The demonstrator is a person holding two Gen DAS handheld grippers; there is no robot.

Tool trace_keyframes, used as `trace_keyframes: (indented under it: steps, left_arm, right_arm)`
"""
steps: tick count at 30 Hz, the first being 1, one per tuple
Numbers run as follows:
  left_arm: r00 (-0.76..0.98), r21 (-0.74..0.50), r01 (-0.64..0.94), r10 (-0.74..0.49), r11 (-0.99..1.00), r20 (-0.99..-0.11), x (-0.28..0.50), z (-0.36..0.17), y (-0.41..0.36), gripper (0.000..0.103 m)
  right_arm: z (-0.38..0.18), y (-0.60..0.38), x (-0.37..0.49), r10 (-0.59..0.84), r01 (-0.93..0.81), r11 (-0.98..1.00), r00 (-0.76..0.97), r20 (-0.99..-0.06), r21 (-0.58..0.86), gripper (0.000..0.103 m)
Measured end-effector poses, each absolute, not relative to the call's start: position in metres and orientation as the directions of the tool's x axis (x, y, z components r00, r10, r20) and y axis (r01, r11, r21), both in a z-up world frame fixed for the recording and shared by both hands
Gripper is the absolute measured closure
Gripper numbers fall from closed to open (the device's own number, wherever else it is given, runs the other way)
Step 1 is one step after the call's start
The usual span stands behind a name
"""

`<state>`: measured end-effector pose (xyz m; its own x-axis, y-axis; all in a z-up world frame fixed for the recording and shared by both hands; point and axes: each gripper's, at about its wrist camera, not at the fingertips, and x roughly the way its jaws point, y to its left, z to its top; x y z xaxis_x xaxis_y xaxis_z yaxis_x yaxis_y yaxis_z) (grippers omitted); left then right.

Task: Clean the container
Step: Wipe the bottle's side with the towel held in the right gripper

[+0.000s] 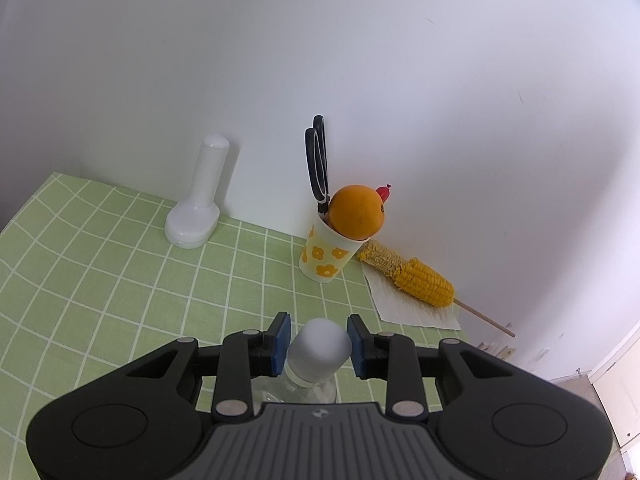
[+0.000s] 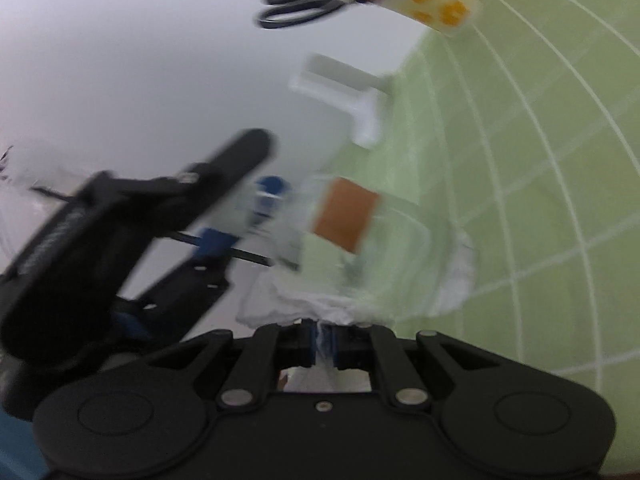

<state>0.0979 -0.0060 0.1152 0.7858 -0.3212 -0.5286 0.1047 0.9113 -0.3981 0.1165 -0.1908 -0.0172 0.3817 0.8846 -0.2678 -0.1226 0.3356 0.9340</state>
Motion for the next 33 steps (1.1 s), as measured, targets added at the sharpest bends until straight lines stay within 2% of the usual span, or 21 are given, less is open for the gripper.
trace_keyframes:
  steps: [6,33]
  left_arm:
    - [0.787,-0.390,0.108,-0.318,0.915,-0.528,0.097,0.115,-0.007,0.071]
    - [0.795,-0.370,0.110,-0.305,0.923,-0.524,0.094,0.116,-0.009,0.071]
  right_arm:
    - [-0.030,-0.197,0.113,0.872,-0.075,0.366,0.375,-0.313,0.928,0.096]
    - [-0.039,-0.230,0.103,0.827,0.018,0.391,0.433,-0.359,0.920,0.097]
